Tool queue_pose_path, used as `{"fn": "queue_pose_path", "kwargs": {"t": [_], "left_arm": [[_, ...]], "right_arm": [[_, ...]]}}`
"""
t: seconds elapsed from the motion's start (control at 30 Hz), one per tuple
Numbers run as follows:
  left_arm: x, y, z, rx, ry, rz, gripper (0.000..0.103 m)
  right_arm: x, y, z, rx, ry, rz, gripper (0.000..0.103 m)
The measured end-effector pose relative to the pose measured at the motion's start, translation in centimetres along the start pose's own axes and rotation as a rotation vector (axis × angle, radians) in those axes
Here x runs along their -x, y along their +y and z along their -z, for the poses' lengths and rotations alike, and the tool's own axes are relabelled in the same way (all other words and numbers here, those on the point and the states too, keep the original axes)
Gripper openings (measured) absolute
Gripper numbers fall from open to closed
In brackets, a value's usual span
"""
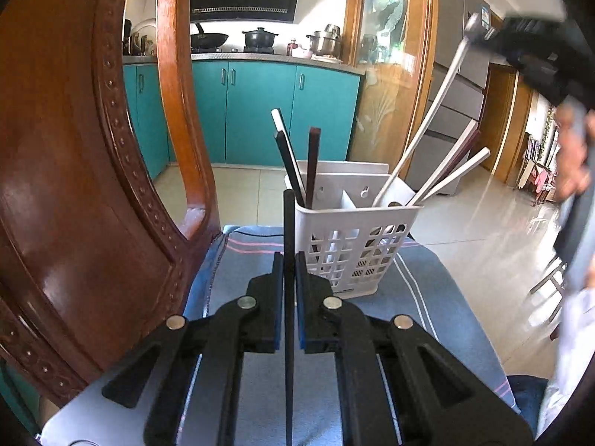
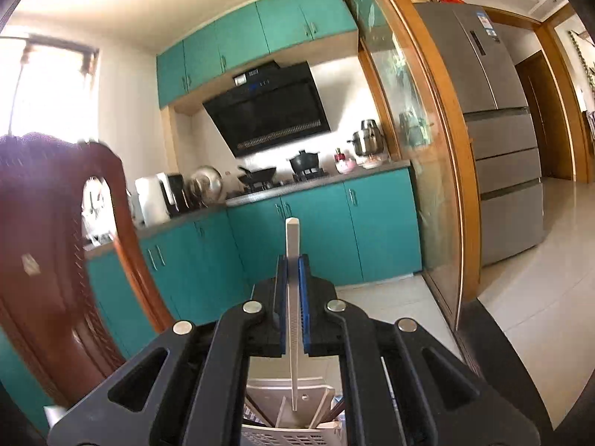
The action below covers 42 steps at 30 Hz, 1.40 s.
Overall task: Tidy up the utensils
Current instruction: 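Lift both chopsticks into the white basket and open both tools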
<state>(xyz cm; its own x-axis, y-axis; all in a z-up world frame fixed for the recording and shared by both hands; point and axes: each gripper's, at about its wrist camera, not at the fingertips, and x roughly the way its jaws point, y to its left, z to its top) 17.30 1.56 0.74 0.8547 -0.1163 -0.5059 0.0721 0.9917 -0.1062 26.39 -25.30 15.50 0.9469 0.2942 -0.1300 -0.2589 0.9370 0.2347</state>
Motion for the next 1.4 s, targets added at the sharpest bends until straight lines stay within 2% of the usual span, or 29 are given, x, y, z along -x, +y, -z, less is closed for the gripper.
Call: {"fn": "queue_pose_path", "kwargs": {"t": [0.23, 0.27, 0.33, 0.43, 0.5, 0.57, 0.7, 0.8, 0.9, 1.1, 1.4], "left_arm": [[2.0, 0.2, -1.2, 0.009, -0.065, 0.022, 0.007], [2.6, 0.0, -1.7, 0.007, -0.085, 0.027, 0.007], [3.7, -0.2, -2.5, 0.009, -0.115, 0.036, 0.007], [6.0, -0.5, -5.1, 0.022, -0.2, 0.071, 0.007], [7.5, -0.5, -6.9, 0.043, -0.263, 0.092, 0.007], [8.8, -0.4, -8.7, 0.073, -0.331, 0.115, 0.007], [9.6, -0.4, -11.4, 0.134, -0.447, 0.13, 0.007], [8.7, -0.5, -12.0, 0.152, -0.493, 0.1, 0.007], [6.2, -0.3, -12.2, 0.153, -0.485, 0.054, 0.007], [-0.1, -0.4, -11.1, 0.139, -0.336, 0.015, 0.007], [-1.9, -2.3, -10.4, 0.077, -0.282, -0.002, 0.007]], "right_arm": [[-2.9, 0.2, 4.6, 0.025, 0.154, 0.007, 0.009], [-2.6, 0.2, 4.7, 0.025, 0.148, 0.01, 0.013], [-1.6, 0.2, 4.5, 0.021, 0.118, 0.013, 0.036], [0.8, -0.6, 4.2, 0.002, 0.048, 0.017, 0.053], [2.4, -1.4, 3.7, -0.01, 0.012, 0.032, 0.059], [3.2, -2.3, 3.4, -0.019, 0.01, 0.046, 0.061], [3.5, -4.9, 3.7, -0.07, 0.066, 0.064, 0.062], [3.0, -5.6, 4.0, -0.07, 0.091, 0.066, 0.062], [2.4, -5.4, 4.4, -0.033, 0.123, 0.069, 0.062], [1.7, -4.6, 5.4, -0.012, 0.166, 0.049, 0.062], [2.0, -3.3, 6.1, 0.049, 0.177, 0.037, 0.063]]}}
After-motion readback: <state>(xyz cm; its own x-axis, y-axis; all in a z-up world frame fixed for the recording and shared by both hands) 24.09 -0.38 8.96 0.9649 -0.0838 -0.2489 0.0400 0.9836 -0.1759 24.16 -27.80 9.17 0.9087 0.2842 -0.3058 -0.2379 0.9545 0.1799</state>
